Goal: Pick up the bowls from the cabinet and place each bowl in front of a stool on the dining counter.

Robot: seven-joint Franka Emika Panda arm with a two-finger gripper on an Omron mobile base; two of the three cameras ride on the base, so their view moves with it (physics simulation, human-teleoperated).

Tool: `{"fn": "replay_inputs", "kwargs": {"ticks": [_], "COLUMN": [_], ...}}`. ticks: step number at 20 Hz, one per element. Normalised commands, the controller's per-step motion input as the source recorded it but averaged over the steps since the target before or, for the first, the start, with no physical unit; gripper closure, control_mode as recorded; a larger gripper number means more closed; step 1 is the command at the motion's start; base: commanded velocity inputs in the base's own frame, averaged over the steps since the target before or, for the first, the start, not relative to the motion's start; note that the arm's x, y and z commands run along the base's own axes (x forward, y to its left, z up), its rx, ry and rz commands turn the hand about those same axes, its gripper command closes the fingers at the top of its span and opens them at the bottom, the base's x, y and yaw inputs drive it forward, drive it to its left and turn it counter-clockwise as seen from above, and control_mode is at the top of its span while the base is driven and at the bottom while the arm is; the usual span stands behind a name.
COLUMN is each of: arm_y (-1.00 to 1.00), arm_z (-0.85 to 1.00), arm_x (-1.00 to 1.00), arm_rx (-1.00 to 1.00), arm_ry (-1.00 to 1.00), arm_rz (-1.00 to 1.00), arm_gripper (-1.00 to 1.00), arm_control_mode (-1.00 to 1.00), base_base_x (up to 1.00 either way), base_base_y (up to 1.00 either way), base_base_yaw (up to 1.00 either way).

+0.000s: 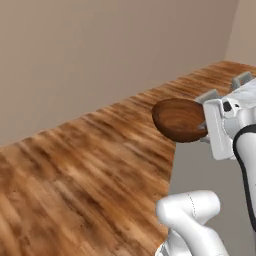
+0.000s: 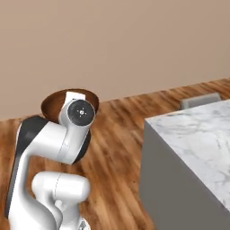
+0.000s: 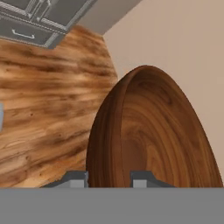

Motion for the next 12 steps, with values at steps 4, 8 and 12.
{"fn": "replay_inputs", "kwargs": {"ticks": [4,8,12], "arm_y": [0.0,0.0,0.0], "arm_z": [0.0,0.0,0.0], "arm_x": [0.0,0.0,0.0], "arm_rx": [0.0,0.0,0.0], "arm_ry": [0.0,0.0,0.0], "arm_rz": [0.0,0.0,0.0], "arm_gripper": [1.0,1.0,1.0], "arm_control_mode": [1.0,1.0,1.0], "base_base_x": [1.0,0.86,0.32], "base_base_y": [0.94,0.99,0.96], "base_base_yaw": [-0.6,-0.62,-0.67]}}
